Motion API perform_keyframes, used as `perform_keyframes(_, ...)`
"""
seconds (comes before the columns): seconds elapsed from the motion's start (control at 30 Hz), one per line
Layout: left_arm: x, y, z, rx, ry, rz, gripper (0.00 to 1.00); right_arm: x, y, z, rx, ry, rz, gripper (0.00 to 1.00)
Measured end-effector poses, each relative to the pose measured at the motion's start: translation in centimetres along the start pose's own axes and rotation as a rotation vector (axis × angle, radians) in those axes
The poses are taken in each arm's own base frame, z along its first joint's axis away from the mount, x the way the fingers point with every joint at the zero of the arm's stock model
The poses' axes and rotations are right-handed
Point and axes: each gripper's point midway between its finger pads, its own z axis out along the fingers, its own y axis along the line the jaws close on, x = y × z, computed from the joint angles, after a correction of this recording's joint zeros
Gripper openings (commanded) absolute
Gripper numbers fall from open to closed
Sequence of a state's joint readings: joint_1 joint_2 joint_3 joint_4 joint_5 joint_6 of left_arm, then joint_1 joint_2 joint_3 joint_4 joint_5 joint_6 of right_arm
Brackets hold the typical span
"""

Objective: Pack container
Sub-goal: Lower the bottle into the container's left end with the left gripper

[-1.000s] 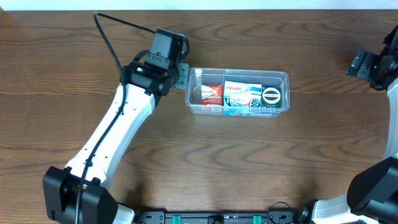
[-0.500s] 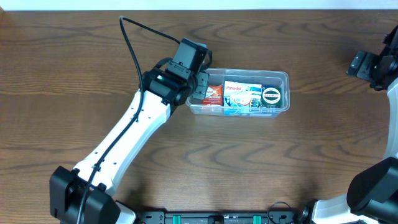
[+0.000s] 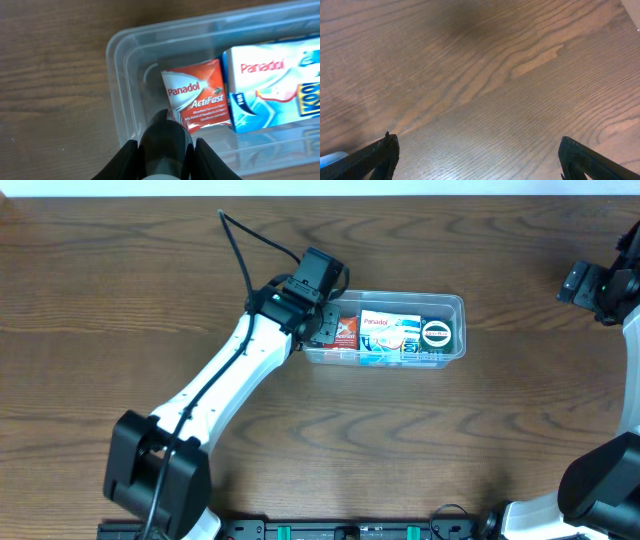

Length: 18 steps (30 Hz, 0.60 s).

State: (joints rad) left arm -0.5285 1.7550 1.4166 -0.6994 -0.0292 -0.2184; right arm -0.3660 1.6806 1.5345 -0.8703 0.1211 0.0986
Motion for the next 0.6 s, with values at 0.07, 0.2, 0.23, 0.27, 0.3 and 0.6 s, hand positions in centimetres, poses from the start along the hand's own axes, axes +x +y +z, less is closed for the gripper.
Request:
perform_keyframes(0.07,0.3,0.0,0.5,-0.004,0.013,-0.001,0.31,0.0,0.0,0.0,0.0,0.0,0.0,0.99)
perform_keyframes(0.2,0.4,0.0,1.2,-0.008,0.025,-0.003,0.31,0.0,0.0,0.0,0.0,0.0,0.0,0.99)
perform_keyframes(0.23,0.4,0.0,1.3,-0.008,0.024,-0.004,0.31,0.0,0.0,0.0,0.0,0.0,0.0,0.99)
perform_keyframes(0.27,0.3,0.0,1.5,-0.007,0.021,-0.006,0.31,0.0,0.0,0.0,0.0,0.0,0.0,0.99)
perform_keyframes(0.3,0.2,-0.1,1.6,-0.006,0.019,-0.009,0.31,0.0,0.0,0.0,0.0,0.0,0.0,0.99)
perform_keyframes(0.6,0.2,0.5,3.2,-0.048,0.023,-0.01,0.31,0.0,0.0,0.0,0.0,0.0,0.0,0.99)
